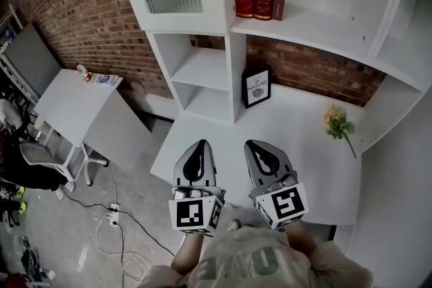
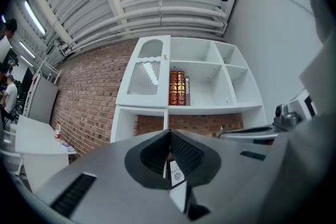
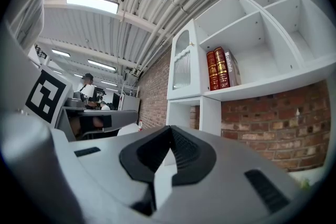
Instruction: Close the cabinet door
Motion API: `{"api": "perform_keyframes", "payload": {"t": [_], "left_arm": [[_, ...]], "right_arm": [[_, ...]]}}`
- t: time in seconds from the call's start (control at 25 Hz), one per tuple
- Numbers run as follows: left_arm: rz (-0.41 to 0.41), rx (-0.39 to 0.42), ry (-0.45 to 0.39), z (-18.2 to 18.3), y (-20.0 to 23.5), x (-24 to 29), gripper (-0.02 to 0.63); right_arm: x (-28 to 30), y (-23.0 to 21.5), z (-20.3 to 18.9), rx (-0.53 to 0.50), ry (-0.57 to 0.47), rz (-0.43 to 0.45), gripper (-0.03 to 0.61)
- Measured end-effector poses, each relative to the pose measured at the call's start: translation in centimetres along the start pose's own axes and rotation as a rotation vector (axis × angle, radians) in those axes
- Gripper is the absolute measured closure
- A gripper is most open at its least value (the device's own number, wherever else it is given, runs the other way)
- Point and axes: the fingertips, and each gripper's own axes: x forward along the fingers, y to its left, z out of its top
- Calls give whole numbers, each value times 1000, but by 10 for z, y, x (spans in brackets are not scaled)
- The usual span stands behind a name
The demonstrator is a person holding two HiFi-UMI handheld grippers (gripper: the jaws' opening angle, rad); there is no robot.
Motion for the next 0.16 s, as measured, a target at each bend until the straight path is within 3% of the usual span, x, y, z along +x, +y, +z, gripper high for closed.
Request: {"api": "perform_keyframes", "payload": {"t": [0.16], "left_arm": [[4,1,-21,4,2,-1,600]], "right_arm": [[-1,2,1,-9,-2,4,561]]}}
